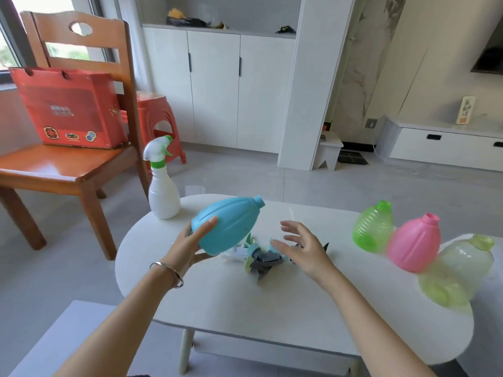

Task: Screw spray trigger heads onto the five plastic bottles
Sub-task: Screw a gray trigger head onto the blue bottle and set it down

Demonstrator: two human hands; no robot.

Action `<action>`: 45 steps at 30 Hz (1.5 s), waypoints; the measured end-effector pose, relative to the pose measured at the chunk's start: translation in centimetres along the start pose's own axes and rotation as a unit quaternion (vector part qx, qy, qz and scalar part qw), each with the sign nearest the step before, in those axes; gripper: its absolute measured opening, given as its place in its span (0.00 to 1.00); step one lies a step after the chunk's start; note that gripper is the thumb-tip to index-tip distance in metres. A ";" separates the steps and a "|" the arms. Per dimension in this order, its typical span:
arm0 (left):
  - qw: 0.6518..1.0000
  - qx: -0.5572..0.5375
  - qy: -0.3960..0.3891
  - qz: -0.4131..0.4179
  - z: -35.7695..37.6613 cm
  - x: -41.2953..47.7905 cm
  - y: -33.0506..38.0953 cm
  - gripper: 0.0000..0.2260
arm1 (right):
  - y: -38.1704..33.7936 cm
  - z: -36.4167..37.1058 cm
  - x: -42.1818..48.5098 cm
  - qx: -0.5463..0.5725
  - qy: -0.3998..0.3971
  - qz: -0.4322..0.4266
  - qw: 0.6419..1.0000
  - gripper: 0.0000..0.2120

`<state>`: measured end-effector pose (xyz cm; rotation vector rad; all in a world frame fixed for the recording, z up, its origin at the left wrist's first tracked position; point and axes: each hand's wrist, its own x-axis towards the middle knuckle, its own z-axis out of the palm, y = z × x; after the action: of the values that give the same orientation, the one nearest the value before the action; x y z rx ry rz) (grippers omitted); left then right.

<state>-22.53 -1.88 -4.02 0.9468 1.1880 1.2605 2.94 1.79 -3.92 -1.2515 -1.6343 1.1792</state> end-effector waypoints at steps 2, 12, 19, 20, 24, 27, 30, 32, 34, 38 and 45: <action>1.000 0.000 0.007 0.001 -1.5 -0.2 0.1 0.31 | 1.0 0.8 0.3 -0.067 -0.040 -0.015 0.997 0.24; 1.000 -0.002 0.020 -0.006 -5.2 -0.4 -0.3 0.35 | 3.1 3.1 1.7 -0.341 -0.057 -0.090 0.934 0.28; 1.000 -0.004 0.016 -0.008 -5.4 -0.2 -0.6 0.37 | 2.7 2.6 1.7 -0.245 -0.024 -0.107 0.963 0.21; 1.000 -0.008 0.017 -0.009 -5.4 -0.2 -0.6 0.37 | 2.2 2.5 1.6 -0.172 -0.008 -0.093 0.981 0.18; 1.000 -0.017 0.018 -0.017 -5.0 0.1 -0.8 0.37 | -0.3 1.3 1.9 0.148 0.087 0.001 0.985 0.10; 0.999 -0.023 0.020 -0.026 -4.7 0.2 -0.9 0.37 | -0.5 -0.5 1.8 0.267 0.124 0.026 0.955 0.13; 0.999 -0.032 0.021 -0.031 -4.6 0.3 -1.1 0.34 | -0.1 -1.9 1.5 0.262 0.155 0.023 0.952 0.12; 0.999 -0.034 0.020 -0.033 -4.6 0.3 -1.2 0.35 | 0.0 -2.6 1.3 0.253 0.151 0.031 0.955 0.13; 0.999 -0.037 0.017 -0.036 -4.6 0.4 -1.2 0.35 | 0.0 -3.0 1.0 0.235 0.143 0.035 0.961 0.16; 0.999 -0.035 0.008 -0.041 -4.1 0.4 -1.1 0.32 | -0.2 -3.3 0.3 0.217 0.122 0.038 0.968 0.18; 0.998 0.031 -0.046 -0.040 -2.4 -0.1 -1.1 0.35 | -1.0 -3.8 -0.4 0.260 0.048 0.059 0.963 0.09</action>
<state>-24.65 -2.34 -5.45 0.9828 1.1871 1.1114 6.33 2.11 -1.83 -1.0514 -1.0882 1.4753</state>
